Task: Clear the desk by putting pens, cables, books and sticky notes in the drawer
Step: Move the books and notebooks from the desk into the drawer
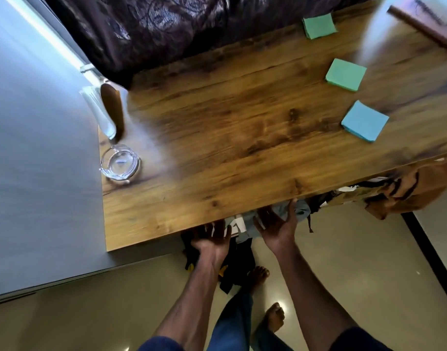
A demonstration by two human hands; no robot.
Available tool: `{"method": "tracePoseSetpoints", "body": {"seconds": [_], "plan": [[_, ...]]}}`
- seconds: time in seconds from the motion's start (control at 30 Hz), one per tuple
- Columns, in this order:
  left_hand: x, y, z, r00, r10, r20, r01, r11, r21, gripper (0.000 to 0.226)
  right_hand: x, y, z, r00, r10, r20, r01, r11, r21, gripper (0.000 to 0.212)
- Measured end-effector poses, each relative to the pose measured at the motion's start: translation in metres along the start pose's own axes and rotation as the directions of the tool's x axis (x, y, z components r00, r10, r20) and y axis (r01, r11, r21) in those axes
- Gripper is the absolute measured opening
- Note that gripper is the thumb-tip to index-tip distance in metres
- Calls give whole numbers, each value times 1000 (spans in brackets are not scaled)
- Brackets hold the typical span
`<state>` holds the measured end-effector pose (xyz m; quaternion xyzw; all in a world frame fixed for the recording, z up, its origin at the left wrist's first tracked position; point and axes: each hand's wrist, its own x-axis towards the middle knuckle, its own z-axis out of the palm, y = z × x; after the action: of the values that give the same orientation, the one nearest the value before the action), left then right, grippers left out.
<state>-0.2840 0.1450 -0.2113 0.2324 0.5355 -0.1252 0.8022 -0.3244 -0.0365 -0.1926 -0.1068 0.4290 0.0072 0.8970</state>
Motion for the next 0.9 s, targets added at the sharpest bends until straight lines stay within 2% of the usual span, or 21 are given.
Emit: {"method": "tracePoseSetpoints", "body": {"seconds": [0.1, 0.23, 0.37, 0.5, 0.7, 0.77, 0.8, 0.83, 0.87, 0.9], "plan": [[-10, 2, 1, 1000, -13, 8, 13, 1000, -4, 40, -5, 1, -7, 999, -4, -38, 4, 1000, 2, 91], [-24, -6, -11, 999, -9, -47, 4, 996, -93, 43, -21, 2, -18, 998, -12, -67, 14, 999, 30, 96], [-33, -13, -30, 997, -58, -46, 50, 987, -155, 51, -42, 4, -33, 997, 3, -82, 4, 997, 79, 90], [-48, -20, -45, 994, -67, -83, 56, 990, -130, 56, -57, 5, -45, 990, 17, -137, -3, 995, 101, 92], [-64, -28, -63, 995, -59, -83, 53, 996, -67, 55, -78, 3, -59, 986, 15, -163, -4, 998, 67, 81], [-81, -38, -68, 993, -61, -97, 69, 994, 82, 60, -92, 1, -57, 979, 12, -204, -15, 1000, -15, 70], [-96, -46, -70, 996, -53, -76, 70, 970, 235, 60, -102, 1, -56, 974, -25, -226, 1, 995, -104, 57], [-113, -53, -70, 999, -27, -22, 33, 900, 435, 56, -114, 2, -53, 962, -105, -252, 41, 968, -248, 41], [-129, -59, -70, 996, 25, 80, -71, 762, 644, 48, -126, 3, -50, 941, -224, -254, 104, 905, -413, 29], [-144, -63, -70, 966, 80, 247, -249, 553, 795, 37, -138, 3, -45, 907, -365, -208, 194, 803, -564, 23]]}}
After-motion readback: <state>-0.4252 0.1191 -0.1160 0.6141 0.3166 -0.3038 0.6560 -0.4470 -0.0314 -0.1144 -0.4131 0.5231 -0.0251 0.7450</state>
